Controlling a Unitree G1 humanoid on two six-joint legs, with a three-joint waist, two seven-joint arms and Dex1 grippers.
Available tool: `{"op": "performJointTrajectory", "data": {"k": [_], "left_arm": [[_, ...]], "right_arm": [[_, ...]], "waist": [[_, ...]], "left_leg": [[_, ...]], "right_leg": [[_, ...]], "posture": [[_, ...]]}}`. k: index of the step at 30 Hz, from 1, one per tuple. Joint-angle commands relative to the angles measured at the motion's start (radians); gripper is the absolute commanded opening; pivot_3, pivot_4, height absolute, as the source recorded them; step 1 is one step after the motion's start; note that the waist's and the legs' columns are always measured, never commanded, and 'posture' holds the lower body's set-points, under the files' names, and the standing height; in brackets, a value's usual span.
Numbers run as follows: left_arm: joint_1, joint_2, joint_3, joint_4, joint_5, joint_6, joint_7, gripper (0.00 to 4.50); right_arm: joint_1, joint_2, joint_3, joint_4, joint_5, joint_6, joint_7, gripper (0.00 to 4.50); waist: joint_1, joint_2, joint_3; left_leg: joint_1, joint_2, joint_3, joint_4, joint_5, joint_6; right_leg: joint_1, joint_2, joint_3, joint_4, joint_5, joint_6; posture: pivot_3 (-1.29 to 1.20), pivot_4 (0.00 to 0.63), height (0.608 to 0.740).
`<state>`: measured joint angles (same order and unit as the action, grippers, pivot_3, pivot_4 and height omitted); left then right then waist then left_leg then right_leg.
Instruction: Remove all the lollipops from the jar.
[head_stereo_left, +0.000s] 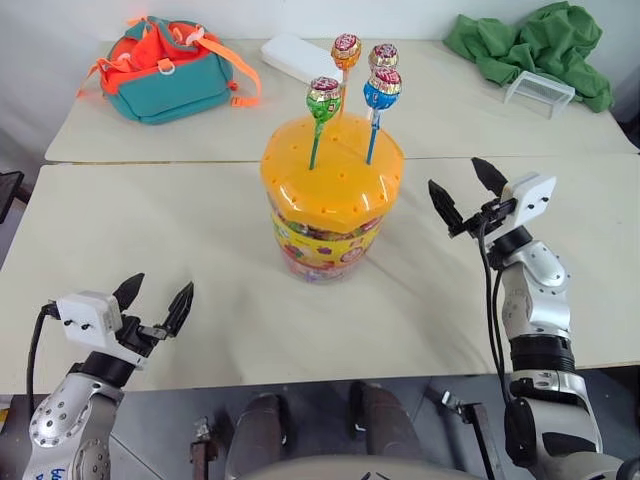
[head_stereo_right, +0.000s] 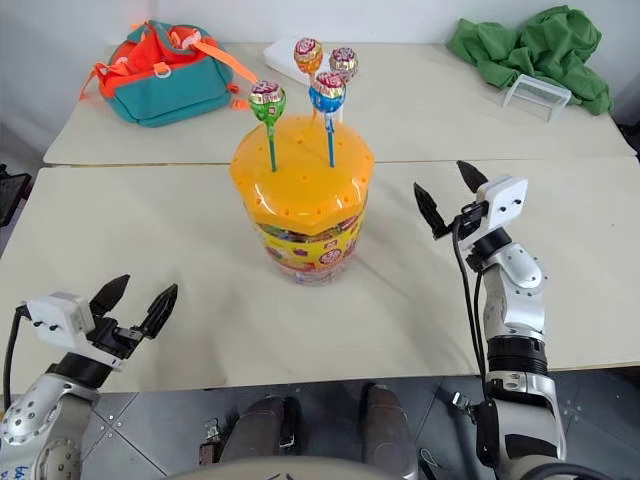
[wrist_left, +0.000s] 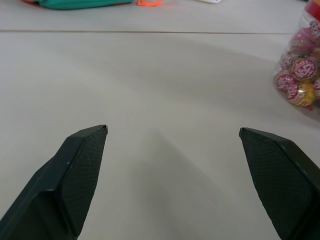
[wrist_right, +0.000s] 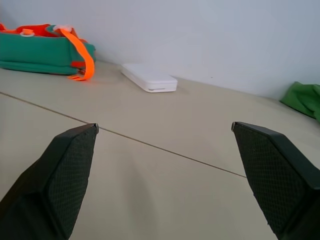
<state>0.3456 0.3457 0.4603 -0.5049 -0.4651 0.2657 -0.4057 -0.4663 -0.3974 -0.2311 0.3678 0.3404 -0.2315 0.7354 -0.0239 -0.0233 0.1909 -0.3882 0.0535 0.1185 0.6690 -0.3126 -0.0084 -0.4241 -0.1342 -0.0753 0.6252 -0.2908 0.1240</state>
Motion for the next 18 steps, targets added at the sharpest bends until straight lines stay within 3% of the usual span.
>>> {"op": "performJointTrajectory", "data": {"k": [1, 5, 8, 11, 15, 18], "left_arm": [[-0.030, 0.047, 0.004, 0.014, 0.006, -0.027, -0.035, 4.50], [-0.195, 0.217, 0.068, 0.116, -0.234, 0.030, -0.293, 4.50], [-0.377, 0.385, 0.069, 0.211, -0.402, 0.174, -0.448, 4.50], [-0.563, 0.482, 0.024, 0.284, -0.527, 0.309, -0.540, 4.50], [-0.800, 0.504, -0.077, 0.370, -0.564, 0.394, -0.608, 4.50], [-0.998, 0.414, -0.177, 0.413, -0.558, 0.413, -0.594, 4.50]], "right_arm": [[0.030, -0.049, 0.000, -0.088, 0.052, 0.027, 0.085, 4.47], [0.188, -0.190, -0.082, -0.419, 0.306, 0.249, 0.227, 4.47], [0.306, -0.271, -0.211, -0.625, 0.505, 0.391, 0.205, 4.47], [0.401, -0.274, -0.300, -0.799, 0.575, 0.396, 0.176, 4.47], [0.548, -0.227, -0.341, -1.013, 0.609, 0.363, 0.156, 4.47], [0.607, -0.171, -0.293, -1.134, 0.610, 0.348, 0.114, 4.47]], "waist": [[-0.001, 0.000, 0.000], [0.017, 0.001, 0.000], [0.031, 0.001, 0.000], [0.030, 0.000, -0.001], [0.027, 0.000, -0.001], [0.031, -0.001, -0.001]], "left_leg": [[0.000, 0.000, 0.000, 0.000, 0.000, 0.000], [-0.001, 0.001, -0.001, -0.001, 0.000, 0.000], [-0.001, 0.003, -0.001, 0.000, 0.000, -0.001], [0.001, 0.002, 0.000, 0.001, -0.001, 0.000], [0.003, 0.002, 0.000, -0.001, -0.001, -0.001], [0.002, 0.002, -0.001, 0.000, -0.001, -0.002]], "right_leg": [[0.000, 0.000, 0.000, 0.000, 0.000, 0.000], [-0.001, 0.001, -0.002, 0.001, 0.000, 0.000], [-0.001, 0.002, -0.003, 0.001, 0.000, -0.001], [0.002, 0.002, -0.003, 0.000, 0.000, 0.000], [0.003, 0.003, -0.002, -0.001, 0.000, 0.000], [0.003, 0.004, -0.003, -0.001, 0.000, 0.000]], "posture": [[0.00, 0.150, 0.740], [0.00, 0.150, 0.740], [0.00, 0.150, 0.740], [0.00, 0.150, 0.740], [0.00, 0.150, 0.740], [0.00, 0.150, 0.740]]}}
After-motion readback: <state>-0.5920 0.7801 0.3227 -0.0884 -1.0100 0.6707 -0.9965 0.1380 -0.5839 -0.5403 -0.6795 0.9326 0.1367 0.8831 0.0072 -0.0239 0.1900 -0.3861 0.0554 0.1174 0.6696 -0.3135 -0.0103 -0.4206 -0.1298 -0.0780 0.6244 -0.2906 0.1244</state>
